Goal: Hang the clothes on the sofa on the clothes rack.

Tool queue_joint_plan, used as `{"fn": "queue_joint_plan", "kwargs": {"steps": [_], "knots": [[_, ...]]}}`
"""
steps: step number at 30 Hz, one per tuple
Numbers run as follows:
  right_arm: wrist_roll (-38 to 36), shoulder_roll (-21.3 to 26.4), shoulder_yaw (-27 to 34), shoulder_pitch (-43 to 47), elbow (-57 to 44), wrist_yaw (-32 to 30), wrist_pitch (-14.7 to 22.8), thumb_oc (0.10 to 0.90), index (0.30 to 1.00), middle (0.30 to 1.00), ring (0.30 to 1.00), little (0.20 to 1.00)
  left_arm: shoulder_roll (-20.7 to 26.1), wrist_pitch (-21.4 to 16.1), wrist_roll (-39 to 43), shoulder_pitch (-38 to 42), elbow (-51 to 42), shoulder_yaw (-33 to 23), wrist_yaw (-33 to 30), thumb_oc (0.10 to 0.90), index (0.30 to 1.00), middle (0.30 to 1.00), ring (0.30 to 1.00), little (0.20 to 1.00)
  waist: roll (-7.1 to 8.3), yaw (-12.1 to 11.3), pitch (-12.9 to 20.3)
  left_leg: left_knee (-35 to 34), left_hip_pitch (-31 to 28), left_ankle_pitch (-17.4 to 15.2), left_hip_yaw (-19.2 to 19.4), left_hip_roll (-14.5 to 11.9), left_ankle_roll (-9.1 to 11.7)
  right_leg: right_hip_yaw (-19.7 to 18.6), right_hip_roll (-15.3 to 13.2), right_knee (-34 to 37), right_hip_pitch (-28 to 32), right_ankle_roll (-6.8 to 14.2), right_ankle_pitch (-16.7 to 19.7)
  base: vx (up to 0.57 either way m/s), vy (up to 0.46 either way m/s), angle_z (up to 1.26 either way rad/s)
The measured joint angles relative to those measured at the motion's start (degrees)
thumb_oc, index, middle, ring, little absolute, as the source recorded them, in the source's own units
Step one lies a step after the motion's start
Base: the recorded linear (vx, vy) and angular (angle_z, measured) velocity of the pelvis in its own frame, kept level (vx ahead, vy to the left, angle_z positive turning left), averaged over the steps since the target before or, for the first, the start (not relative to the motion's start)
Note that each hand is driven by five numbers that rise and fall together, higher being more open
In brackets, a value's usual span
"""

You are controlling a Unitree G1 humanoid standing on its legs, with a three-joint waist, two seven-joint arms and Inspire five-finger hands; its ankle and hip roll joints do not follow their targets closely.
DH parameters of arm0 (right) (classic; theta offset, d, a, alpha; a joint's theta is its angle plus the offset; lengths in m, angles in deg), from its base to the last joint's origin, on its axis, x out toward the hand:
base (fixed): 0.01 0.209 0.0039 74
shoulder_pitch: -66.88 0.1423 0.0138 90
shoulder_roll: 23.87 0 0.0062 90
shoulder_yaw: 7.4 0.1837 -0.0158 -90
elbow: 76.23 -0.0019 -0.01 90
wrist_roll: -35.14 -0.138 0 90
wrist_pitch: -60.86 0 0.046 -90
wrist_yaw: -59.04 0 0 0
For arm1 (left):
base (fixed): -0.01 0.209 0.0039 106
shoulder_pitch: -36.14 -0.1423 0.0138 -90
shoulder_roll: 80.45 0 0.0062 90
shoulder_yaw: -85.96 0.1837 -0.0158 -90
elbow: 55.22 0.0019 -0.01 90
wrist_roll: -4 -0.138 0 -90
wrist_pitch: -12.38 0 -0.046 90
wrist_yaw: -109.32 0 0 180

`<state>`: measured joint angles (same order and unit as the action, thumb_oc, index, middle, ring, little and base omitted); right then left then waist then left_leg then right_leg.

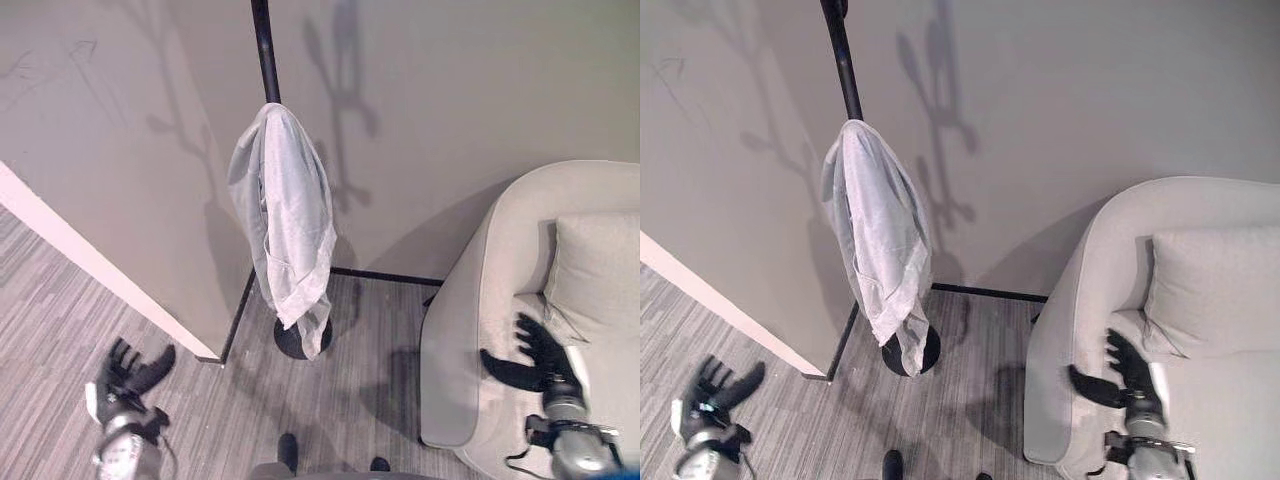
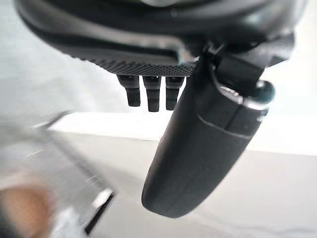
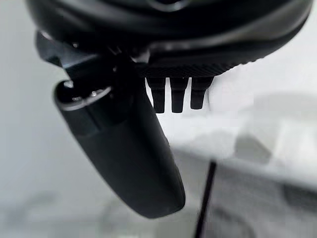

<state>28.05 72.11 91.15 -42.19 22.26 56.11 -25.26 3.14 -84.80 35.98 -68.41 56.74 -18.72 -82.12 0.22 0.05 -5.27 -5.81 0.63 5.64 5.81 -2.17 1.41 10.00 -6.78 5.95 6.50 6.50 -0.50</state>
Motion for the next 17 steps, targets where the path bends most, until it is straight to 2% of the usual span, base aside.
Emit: {"fn": "queue_joint_plan", "kwargs": {"steps": [5,7,11,12,13,15,17], "knots": [[0.0,-1.1,-6.65,3.67,3.5,0.61,1.51,0.8,0.9,0.9,0.9,0.9,1.54,-0.12,1.27,1.14,0.04,5.67,1.78,0.8,0.9,0.9,0.9,0.9,1.82,-0.2,1.33,0.0,-0.15,0.51,-0.98,0.36,0.15,0.75,-0.22,-0.05,0.68,0.01,0.08,-0.05,-0.008,0.08],[-0.03,-2.59,-8.28,5.74,9.85,0.77,2.32,0.8,0.9,0.9,0.9,0.9,2.45,-0.43,1.1,2.49,2.16,5.98,2.43,0.8,0.9,0.9,0.9,0.9,2.6,-0.16,1.86,0.05,-0.49,0.52,-1.22,0.38,0.16,1.05,-0.19,-0.05,1.1,-0.03,0.06,-0.01,-0.004,0.11],[-0.02,-3.49,-10.9,6.18,16.79,1.07,2.5,0.8,0.9,0.9,0.9,0.9,2.57,-1.7,0.93,3.29,7.88,7.07,3.05,0.8,0.9,0.9,0.9,0.9,2.03,-0.31,1.7,0.0,-1.16,0.53,-1.67,0.8,0.14,1.73,-0.38,-0.03,2.05,-0.16,-0.1,-0.02,0.006,0.07],[-0.05,-4.29,-12.14,7.25,22.18,0.71,1.98,0.8,0.9,0.9,0.9,0.9,2.8,-1.9,-1.08,4.79,13.6,8.3,3.49,0.8,0.9,0.9,0.9,0.9,1.63,0.02,1.85,0.04,-1.43,0.51,-1.81,0.84,0.15,1.85,-0.27,-0.02,2.42,-0.19,-0.15,-0.02,0.017,0.06],[0.01,-4.3,-12.86,6.81,22.64,1.44,0.99,0.8,0.9,0.9,0.9,0.9,2.44,-0.81,-1.55,4.75,14.43,8.58,3.6,0.8,0.9,0.9,0.9,0.9,1.37,0.0,1.87,0.0,-1.4,0.51,-1.92,0.89,0.15,1.93,-0.3,-0.02,2.43,-0.19,-0.17,-0.02,0.026,0.06],[-0.05,-4.88,-15.4,6.92,27.38,1.48,1.72,0.8,0.9,0.9,0.9,0.9,2.54,-1.29,-3.9,4.67,18.83,11.33,4.35,0.8,0.9,0.9,0.9,0.9,0.96,0.0,1.91,0.0,-1.49,0.5,-2.06,0.89,0.17,2.19,-0.42,-0.03,2.63,-0.2,-0.2,-0.02,0.021,0.05],[-0.05,-5.08,-17.39,6.68,31.02,2.06,1.29,0.8,0.9,0.9,0.9,0.9,2.23,-0.06,-5.97,4.51,21.2,13.5,5.02,0.8,0.9,0.9,0.9,0.9,0.63,-0.01,1.89,-0.01,-1.43,0.43,-2.27,0.89,0.22,2.34,-0.54,0.05,2.61,-0.24,-0.23,-0.02,0.016,0.03]]}}
